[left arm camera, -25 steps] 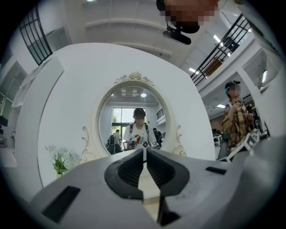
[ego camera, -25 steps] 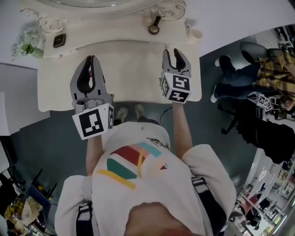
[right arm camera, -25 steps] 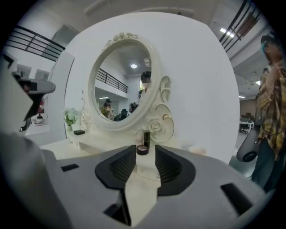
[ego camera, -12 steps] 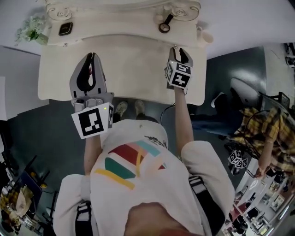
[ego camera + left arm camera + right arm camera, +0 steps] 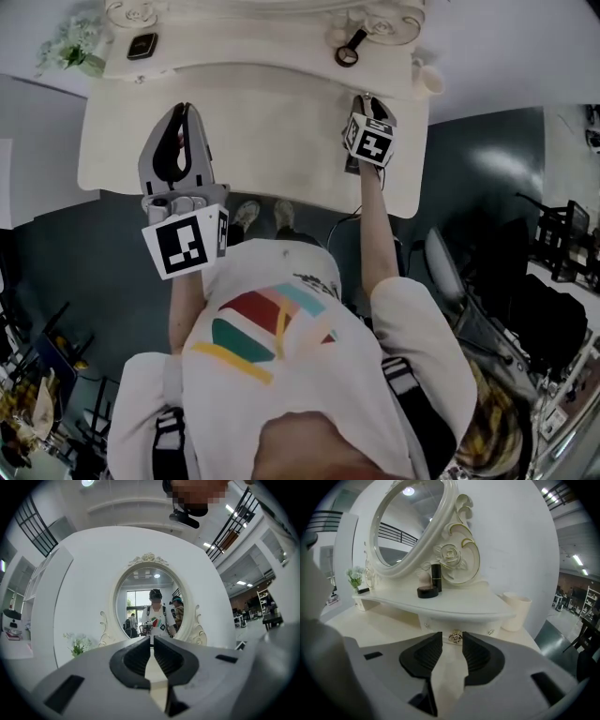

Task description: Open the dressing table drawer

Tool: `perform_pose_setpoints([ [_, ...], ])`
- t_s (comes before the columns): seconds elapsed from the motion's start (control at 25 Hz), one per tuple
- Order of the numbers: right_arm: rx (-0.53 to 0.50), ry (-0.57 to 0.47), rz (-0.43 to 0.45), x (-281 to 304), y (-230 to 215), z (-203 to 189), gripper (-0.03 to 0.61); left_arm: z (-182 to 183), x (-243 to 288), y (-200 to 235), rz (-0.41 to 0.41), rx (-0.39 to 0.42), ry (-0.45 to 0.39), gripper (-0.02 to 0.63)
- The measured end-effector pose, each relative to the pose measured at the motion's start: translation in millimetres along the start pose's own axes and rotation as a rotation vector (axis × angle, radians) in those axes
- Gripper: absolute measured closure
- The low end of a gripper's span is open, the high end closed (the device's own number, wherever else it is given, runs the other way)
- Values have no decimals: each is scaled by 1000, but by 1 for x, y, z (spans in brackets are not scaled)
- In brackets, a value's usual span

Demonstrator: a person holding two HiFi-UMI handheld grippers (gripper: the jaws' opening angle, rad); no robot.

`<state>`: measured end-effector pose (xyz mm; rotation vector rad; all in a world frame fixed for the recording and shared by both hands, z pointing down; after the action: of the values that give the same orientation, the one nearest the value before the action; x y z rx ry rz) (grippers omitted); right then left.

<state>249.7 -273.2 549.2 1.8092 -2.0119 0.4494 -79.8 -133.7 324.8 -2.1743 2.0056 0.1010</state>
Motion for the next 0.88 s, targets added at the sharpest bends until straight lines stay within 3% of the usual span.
perform_pose_setpoints([
  [0.88, -35, 29, -25, 8, -4, -5, 491, 2, -7, 4, 18, 15, 1, 594],
])
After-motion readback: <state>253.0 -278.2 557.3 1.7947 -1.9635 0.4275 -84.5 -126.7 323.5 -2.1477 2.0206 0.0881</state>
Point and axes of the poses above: the fingertips, and each gripper's own axes: x forward along the fingers, y to its left, z out of its top, the point moved 9 cm from there along -x, backward along the fingers, and after that the axes turned 7 degrees about -y, right-handed, at the moved point
